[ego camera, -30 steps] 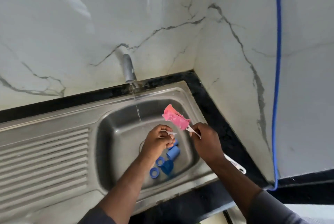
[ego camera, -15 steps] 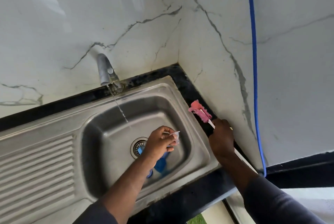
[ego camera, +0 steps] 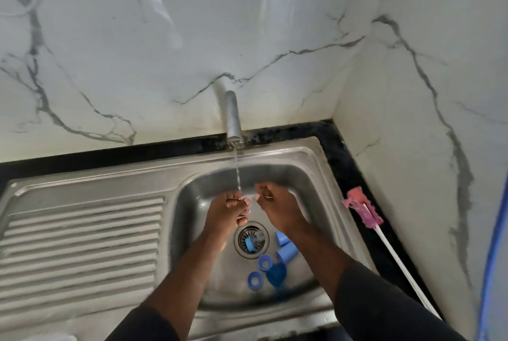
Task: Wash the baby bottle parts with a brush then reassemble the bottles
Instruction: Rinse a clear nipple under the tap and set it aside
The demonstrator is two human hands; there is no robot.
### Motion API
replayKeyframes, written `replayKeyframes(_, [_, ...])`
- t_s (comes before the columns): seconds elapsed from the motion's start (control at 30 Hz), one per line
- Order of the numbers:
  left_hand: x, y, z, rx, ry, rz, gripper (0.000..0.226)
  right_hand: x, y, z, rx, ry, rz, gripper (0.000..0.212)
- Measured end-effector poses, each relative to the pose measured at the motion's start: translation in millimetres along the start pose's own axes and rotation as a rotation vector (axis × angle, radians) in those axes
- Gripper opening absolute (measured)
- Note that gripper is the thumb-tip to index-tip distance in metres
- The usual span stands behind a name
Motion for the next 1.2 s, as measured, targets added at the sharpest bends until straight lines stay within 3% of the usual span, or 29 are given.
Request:
replayKeyframes(0.1, [13.2,21.3,-15.0,-0.002,-0.041,-0.015,0.020,-20.9,31.8,15.0,-0.062,0.106,0.056,0.027])
replayKeyframes(0.2, [20.9,39.1,-28.9,-0.094,-0.075,-0.046,0.006,-35.1,56.8,23.7,-0.132,0.295,0.070,0.020])
replayKeyframes(0.33, [23.0,58.2,-38.9,-0.067,-0.035,-0.083,0.021,-36.3,72.8,36.3,-0.191,0.336,-0.052,0.003])
replayKeyframes(0.47, [18.3,61.3,-38.9,-0.144,0.062,-0.119,0.012,-34.5,75.7,38.0,-0.226,0.415,-0.176,0.008])
replayKeyframes(0.57, [13.0,63.0,-37.9,-0.249,0.239,-0.155,0.011,-33.6,69.6,35.7,-0.226,0.489,-0.164,0.022])
replayKeyframes(0.67, [10.4,61.2,-40.8,-0.327,0.316,-0.114,0.012,-31.3,64.3,36.5,-0.245,0.569,-0.156,0.016])
replayKeyframes(0.87, [19.4,54.3,-36.4,-0.175,0.058,-0.122,0.017,-34.5,61.1,37.3,-0.270,0.691,-0.163,0.014])
replayKeyframes(1.07, [28.6,53.7,-35.1,-0.150,0.139,-0.156,0.019,-48.8,63.2,25.8,-0.285,0.655,-0.165,0.013])
replayKeyframes(1.2, [30.0,46.3,-33.5,-0.026,0.020,-0.120,0.012,-47.0,64.6,32.5,-0.182,0.568,-0.087,0.016])
Point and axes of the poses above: each hand's wrist, its own y-axis towards the middle knuckle, its own x-axis out of the back of the hand, z = x × y, the point moved 1 cm from there along y, towards the middle knuckle, and after that the axes turned 5 degrees about y, right-handed, at the moved point
